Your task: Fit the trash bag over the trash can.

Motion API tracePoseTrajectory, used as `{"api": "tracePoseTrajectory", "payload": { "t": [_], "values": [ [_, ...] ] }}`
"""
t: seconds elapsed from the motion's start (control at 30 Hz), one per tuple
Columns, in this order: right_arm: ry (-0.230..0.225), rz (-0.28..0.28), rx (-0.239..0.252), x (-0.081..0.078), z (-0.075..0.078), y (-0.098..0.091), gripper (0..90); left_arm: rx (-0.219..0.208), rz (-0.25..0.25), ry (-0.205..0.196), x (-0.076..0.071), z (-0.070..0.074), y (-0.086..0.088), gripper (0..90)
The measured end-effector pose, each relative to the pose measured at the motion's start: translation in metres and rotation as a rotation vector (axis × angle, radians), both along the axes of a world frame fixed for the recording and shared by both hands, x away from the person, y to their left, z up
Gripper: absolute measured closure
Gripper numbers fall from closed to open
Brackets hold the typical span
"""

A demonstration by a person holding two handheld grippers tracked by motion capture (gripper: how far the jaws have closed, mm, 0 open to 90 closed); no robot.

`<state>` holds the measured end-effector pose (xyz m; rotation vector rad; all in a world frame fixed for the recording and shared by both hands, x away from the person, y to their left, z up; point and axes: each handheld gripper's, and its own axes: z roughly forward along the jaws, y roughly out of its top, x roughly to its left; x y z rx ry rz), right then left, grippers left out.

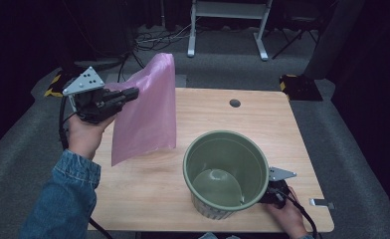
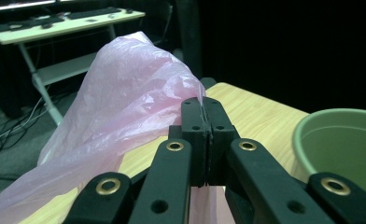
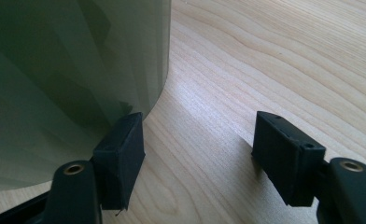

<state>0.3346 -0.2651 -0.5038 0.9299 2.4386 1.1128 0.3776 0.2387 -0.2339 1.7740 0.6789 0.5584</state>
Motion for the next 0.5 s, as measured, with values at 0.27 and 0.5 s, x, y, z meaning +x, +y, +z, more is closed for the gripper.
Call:
{"api": "tracePoseTrajectory", "payload": {
  "t": [0.27,0.5],
  "values": [
    [0.0,0.0,0.0,0.0,0.0,0.0,33.9,-0.009,-0.09,-0.008,0.003,0.018,-0.004,88.8],
    [0.0,0.0,0.0,0.0,0.0,0.0,33.9,-0.05,-0.21,-0.016,0.01,0.025,0.003,89.0]
  ]
}}
